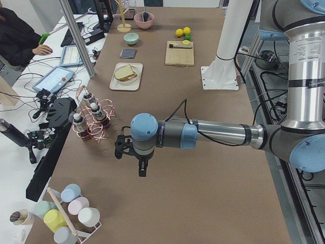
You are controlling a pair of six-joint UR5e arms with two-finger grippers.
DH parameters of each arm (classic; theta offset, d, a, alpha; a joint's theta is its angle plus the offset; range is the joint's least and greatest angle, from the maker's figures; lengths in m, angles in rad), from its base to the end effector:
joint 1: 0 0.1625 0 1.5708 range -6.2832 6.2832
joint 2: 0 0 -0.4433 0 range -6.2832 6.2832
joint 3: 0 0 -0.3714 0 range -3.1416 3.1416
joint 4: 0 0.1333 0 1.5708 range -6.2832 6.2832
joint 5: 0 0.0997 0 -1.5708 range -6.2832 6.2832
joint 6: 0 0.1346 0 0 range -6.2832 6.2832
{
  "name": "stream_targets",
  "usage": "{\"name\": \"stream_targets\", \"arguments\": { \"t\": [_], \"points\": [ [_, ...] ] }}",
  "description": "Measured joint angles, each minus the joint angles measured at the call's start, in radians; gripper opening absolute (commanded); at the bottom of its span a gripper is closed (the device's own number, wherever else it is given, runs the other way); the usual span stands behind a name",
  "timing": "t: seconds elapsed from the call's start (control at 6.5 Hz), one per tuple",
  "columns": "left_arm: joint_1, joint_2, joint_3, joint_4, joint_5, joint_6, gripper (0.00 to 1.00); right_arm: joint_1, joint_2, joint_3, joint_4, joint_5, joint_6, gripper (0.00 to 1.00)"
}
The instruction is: Make sandwich and place on tray
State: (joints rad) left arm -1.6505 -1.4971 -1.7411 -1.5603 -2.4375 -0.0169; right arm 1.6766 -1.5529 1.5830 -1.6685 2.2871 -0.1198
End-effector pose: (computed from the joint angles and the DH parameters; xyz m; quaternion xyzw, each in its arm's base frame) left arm -0.0660 -0.4400 0.6470 0.0522 0.4181 -0.0257 0.9065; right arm 0.0945 -0.4644 0.7026 0.0080 -0.3517 0.0053 0.9361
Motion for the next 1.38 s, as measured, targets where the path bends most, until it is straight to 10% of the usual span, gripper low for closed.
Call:
{"name": "stream_targets", "arguments": {
  "t": [1.38],
  "points": [
    [0.002,-0.058,0.039,0.000,0.000,0.004,0.98,0.000,0.000,-0.008,0.000,0.011,0.013,1.00]
  ]
}}
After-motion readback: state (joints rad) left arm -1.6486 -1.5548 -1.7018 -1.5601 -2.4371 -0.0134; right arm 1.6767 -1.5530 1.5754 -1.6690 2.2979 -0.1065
